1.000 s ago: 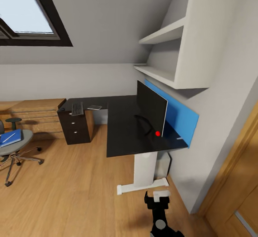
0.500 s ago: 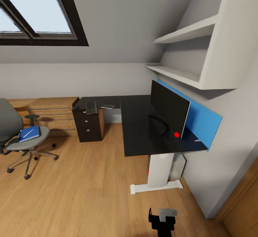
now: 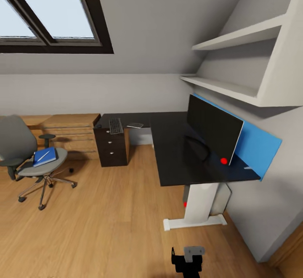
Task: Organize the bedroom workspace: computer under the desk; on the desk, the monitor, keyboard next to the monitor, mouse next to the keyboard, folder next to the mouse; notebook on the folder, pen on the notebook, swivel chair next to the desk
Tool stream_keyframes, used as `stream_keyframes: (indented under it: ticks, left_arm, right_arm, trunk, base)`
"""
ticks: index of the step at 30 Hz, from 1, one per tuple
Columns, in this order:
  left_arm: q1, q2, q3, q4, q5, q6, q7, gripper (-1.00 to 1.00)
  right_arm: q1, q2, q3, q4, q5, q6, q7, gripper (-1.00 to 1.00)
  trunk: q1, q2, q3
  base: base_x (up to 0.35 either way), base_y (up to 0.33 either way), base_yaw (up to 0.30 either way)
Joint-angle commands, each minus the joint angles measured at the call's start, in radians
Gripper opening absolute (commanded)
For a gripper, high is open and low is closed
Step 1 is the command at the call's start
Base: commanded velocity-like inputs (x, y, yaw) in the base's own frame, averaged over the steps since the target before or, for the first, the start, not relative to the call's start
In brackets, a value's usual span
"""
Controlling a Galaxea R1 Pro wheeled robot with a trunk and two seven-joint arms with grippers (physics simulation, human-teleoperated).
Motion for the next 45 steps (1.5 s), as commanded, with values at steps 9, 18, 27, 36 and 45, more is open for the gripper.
stream_keyframes:
  ticks: [9, 18, 27, 36, 45]
  left_arm:
    - [0.0, 0.0, 0.002, 0.017, 0.005, -0.016, 0.0, 1.0]
    - [0.0, 0.001, 0.002, 0.018, 0.005, -0.024, 0.0, 1.0]
    - [0.0, -0.001, 0.002, 0.018, 0.006, -0.025, 0.0, 1.0]
    - [0.0, -0.012, 0.002, 0.024, 0.005, -0.023, 0.0, 1.0]
    - [0.0, -0.013, 0.002, 0.026, 0.005, -0.023, 0.0, 1.0]
  right_arm:
    - [-0.001, 0.0, 0.009, 0.001, -0.004, -0.004, -0.005, 1.0]
    - [-0.001, 0.0, 0.01, 0.001, -0.004, -0.004, -0.005, 1.0]
    - [0.0, 0.0, 0.01, 0.001, -0.004, -0.005, -0.005, 1.0]
    - [0.007, 0.0, 0.008, 0.001, -0.004, -0.004, -0.003, 1.0]
    - [0.008, 0.0, 0.007, 0.002, -0.004, -0.004, -0.003, 1.0]
  trunk:
    - [0.0, -0.001, -0.001]
    - [0.0, -0.001, -0.001]
    - [0.0, -0.001, -0.002]
    - [0.0, -0.001, -0.004]
    - [0.0, -0.001, -0.004]
  base:
    - [0.02, 0.017, 0.263]
    - [0.215, 0.165, 0.272]
    - [0.268, 0.194, 0.273]
    - [0.314, 0.082, 0.053]
    - [0.32, 0.005, 0.001]
